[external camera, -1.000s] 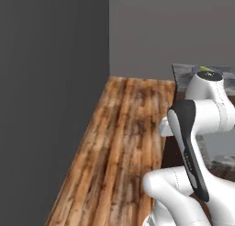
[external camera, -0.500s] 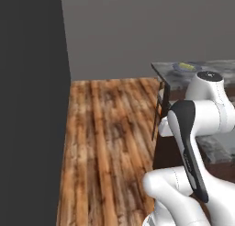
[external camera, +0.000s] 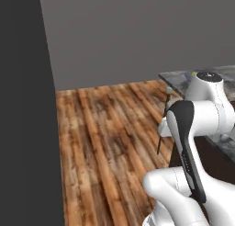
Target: Retrieve the butter from the fridge and place it on a plate on the dining table. Then retrieve the butter knife by the fridge and place it near the plate.
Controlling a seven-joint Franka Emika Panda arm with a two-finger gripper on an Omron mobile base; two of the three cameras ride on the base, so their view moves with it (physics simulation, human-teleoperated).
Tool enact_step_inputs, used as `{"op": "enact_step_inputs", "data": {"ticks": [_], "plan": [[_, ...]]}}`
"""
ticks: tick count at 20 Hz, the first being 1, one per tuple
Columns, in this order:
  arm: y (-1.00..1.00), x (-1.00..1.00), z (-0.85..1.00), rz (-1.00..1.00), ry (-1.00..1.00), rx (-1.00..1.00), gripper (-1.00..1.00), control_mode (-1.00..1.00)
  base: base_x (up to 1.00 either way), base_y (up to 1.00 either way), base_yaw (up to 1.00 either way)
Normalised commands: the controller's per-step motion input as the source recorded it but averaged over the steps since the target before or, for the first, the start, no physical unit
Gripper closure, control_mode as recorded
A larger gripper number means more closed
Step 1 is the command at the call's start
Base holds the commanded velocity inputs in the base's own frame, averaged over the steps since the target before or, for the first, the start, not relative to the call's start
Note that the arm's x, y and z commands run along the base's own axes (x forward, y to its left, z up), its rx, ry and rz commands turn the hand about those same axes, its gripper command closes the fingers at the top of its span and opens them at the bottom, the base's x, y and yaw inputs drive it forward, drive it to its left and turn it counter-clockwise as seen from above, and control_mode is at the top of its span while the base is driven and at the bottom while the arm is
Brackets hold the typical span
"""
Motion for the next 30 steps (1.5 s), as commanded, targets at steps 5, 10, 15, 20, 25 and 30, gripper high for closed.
{"op": "enact_step_inputs", "data": {"ticks": [5,10,15,20,25,30], "plan": [[0.00,0.00,0.00,0.00,0.00,0.00,1.00,1.00,1.00,0.34,-0.21],[0.00,0.00,0.00,0.00,0.00,0.00,1.00,1.00,1.00,0.36,-0.18],[0.00,0.00,0.00,0.00,0.00,0.00,1.00,1.00,1.00,0.44,-0.19],[0.00,0.00,0.00,0.00,0.00,0.00,1.00,1.00,1.00,0.43,-0.20],[0.00,0.00,0.00,0.00,0.00,0.00,1.00,1.00,1.00,0.36,-0.21],[0.00,0.00,0.00,0.00,0.00,0.00,1.00,1.00,1.00,0.28,-0.26]]}}
